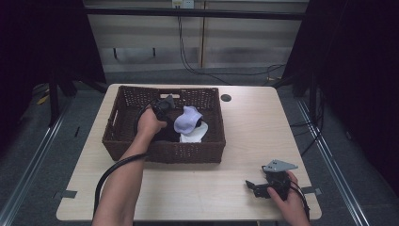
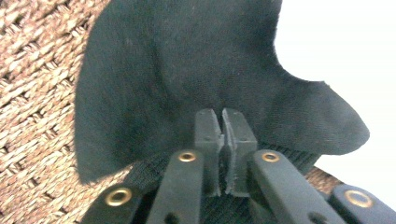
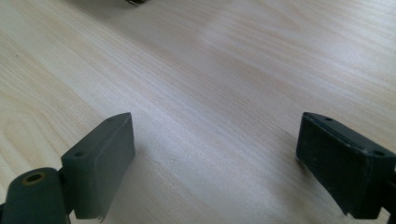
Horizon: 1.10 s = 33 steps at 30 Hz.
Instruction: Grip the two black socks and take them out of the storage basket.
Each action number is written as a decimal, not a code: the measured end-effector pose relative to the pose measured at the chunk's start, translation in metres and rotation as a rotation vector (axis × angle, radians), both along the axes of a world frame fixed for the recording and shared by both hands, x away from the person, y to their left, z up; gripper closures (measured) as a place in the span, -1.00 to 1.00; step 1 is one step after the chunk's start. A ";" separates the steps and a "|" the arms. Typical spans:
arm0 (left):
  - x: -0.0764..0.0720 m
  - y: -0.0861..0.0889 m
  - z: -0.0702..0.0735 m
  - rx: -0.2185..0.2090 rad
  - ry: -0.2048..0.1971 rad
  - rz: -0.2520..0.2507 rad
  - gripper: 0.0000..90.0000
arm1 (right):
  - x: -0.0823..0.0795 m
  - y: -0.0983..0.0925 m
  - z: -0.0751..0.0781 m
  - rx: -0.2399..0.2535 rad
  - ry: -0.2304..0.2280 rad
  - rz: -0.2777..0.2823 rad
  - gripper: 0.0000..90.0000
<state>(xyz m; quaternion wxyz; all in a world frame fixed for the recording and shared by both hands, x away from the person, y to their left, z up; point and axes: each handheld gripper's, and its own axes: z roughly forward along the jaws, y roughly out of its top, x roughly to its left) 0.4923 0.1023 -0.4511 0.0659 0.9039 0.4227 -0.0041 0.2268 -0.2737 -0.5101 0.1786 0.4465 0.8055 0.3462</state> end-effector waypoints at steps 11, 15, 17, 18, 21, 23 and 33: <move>-0.008 -0.002 0.049 -0.045 -0.007 -0.026 0.95 | 0.000 0.000 0.000 -0.001 0.002 -0.001 -0.76; -0.010 -0.001 0.061 -0.048 -0.015 -0.031 0.95 | 0.000 0.000 0.000 -0.001 0.002 -0.002 -0.76; -0.010 0.001 0.068 -0.059 -0.016 -0.024 0.95 | 0.000 0.000 0.000 -0.002 0.001 -0.001 -0.76; -0.010 0.001 0.068 -0.059 -0.016 -0.024 0.95 | 0.000 0.000 0.000 -0.002 0.001 -0.001 -0.76; -0.011 0.004 0.080 -0.061 -0.020 -0.032 0.95 | 0.000 0.000 0.000 -0.002 0.001 0.000 -0.76; -0.014 0.007 0.092 -0.078 -0.020 -0.023 0.95 | 0.000 0.000 0.000 -0.002 0.000 0.000 -0.76; -0.025 0.012 0.126 -0.097 -0.035 -0.052 0.95 | 0.000 0.000 0.000 -0.001 0.003 -0.002 -0.76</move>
